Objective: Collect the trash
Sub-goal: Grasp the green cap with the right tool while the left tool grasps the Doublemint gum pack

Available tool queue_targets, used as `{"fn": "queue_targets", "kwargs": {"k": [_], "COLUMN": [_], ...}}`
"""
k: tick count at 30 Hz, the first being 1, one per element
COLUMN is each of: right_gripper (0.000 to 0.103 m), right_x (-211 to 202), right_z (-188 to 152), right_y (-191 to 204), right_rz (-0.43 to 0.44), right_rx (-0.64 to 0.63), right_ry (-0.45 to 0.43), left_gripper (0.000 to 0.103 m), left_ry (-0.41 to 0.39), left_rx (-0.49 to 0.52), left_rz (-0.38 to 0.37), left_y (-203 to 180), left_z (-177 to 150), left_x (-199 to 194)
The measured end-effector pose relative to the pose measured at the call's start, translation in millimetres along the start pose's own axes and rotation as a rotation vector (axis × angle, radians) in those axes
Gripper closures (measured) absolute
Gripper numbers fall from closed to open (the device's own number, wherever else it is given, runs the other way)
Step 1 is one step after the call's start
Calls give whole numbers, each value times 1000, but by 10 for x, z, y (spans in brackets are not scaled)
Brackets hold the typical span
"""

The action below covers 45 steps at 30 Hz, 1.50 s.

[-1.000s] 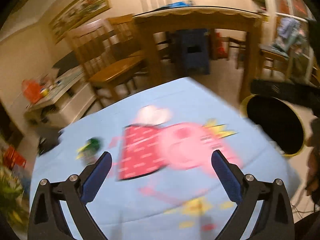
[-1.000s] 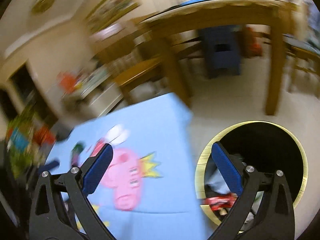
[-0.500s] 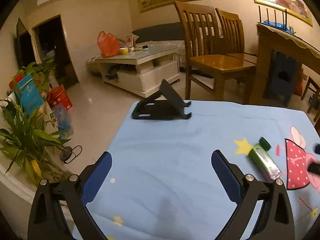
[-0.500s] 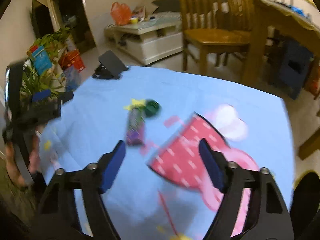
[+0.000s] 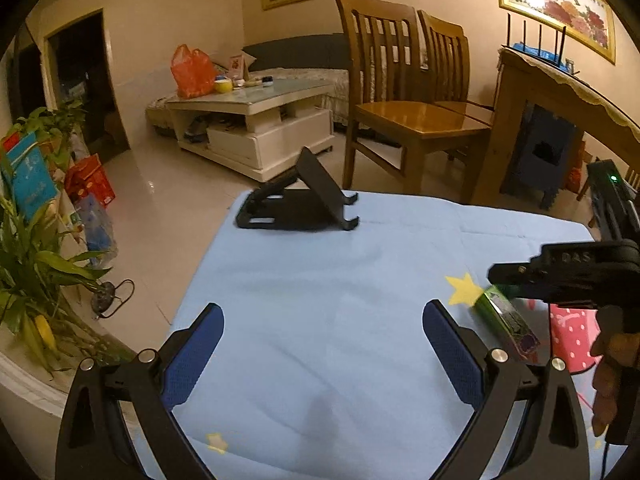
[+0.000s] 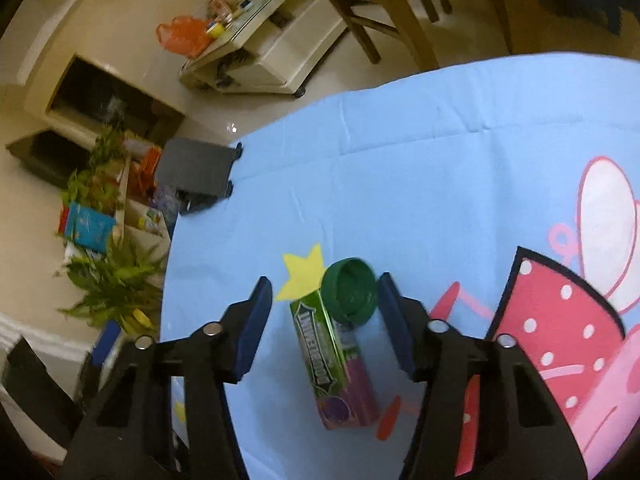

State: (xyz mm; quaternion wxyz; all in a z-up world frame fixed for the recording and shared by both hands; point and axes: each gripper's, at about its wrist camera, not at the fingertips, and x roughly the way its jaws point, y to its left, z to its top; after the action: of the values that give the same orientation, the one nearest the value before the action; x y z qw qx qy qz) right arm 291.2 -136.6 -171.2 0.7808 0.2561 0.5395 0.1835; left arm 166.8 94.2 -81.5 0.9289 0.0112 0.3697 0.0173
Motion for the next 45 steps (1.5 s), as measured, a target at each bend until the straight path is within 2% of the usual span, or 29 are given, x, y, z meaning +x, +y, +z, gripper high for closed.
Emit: {"fn": "queue_targets", "kwargs": {"k": [4, 7, 9, 12, 15, 17, 23, 25, 27, 28, 30, 32, 34, 35, 37, 38, 40, 41, 43, 45], "right_gripper": [78, 80, 91, 91, 91, 91, 91, 91, 91, 91, 91, 91, 91, 91, 91, 91, 91, 91, 91, 91], "right_x": [2, -69, -189, -511, -889, -1158, -1586, -1606, -1681, -1730, -1772, -1826, -1862, -1898, -1971, -2017, -2061, -2061, -2070, -2052], "right_z": [-25, -65, -114, -305, -621, -869, -1363, -1428, -1433, -1429, -1410, -1373, -1365, -1373, -1397, -1421, -1425, -1433, -1432, -1430], "right_y": [-102, -211, -221, -278, -426, -629, -1243, -1410, -1426, -1438, -1484, -1530, -1523, -1522, -1548, -1580, -1600, -1609, -1622, -1607], "right_rz": [-4, 32, 16, 32, -15, -12, 124, 156, 143, 143, 169, 198, 215, 221, 218, 216, 214, 210, 201, 197], "right_rx": [42, 67, 40, -10, -78, -71, 38, 95, 71, 61, 71, 86, 89, 86, 79, 79, 89, 97, 104, 104], "right_ry": [-21, -31, -47, -75, -104, -138, -287, -278, -281, -289, -294, -296, -304, -308, -314, -317, -320, -322, -322, -320], "left_gripper": [7, 7, 7, 7, 7, 7, 7, 7, 7, 7, 8, 11, 11, 11, 11, 11, 10, 8, 6, 7], "left_ry": [9, 18, 32, 56, 88, 106, 109, 96, 114, 137, 216, 234, 184, 138, 99, 63, -18, -71, -54, -57], "left_rx": [12, 17, 24, 26, 24, 33, 93, 144, 194, 190, 110, 88, 150, 216, 353, 493, 682, 792, 914, 942], "left_rz": [3, 9, 1, -55, -147, -195, -227, -252, -264, -248, -269, -262, -218, -182, -181, -194, -186, -193, -304, -355], "left_y": [-38, -60, -89, -160, -279, -401, -803, -968, -1120, -1184, -1292, -1402, -1551, -1644, -1748, -1817, -1864, -1836, -1748, -1672], "left_z": [-18, -27, -36, -52, -75, -98, -131, -120, -121, -127, -131, -86, 14, 87, 149, 138, 43, -49, -166, -191], "left_x": [21, 61, 100, 139, 174, 188, 204, 206, 245, 290, 405, 446, 410, 384, 387, 375, 322, 278, 259, 296]}}
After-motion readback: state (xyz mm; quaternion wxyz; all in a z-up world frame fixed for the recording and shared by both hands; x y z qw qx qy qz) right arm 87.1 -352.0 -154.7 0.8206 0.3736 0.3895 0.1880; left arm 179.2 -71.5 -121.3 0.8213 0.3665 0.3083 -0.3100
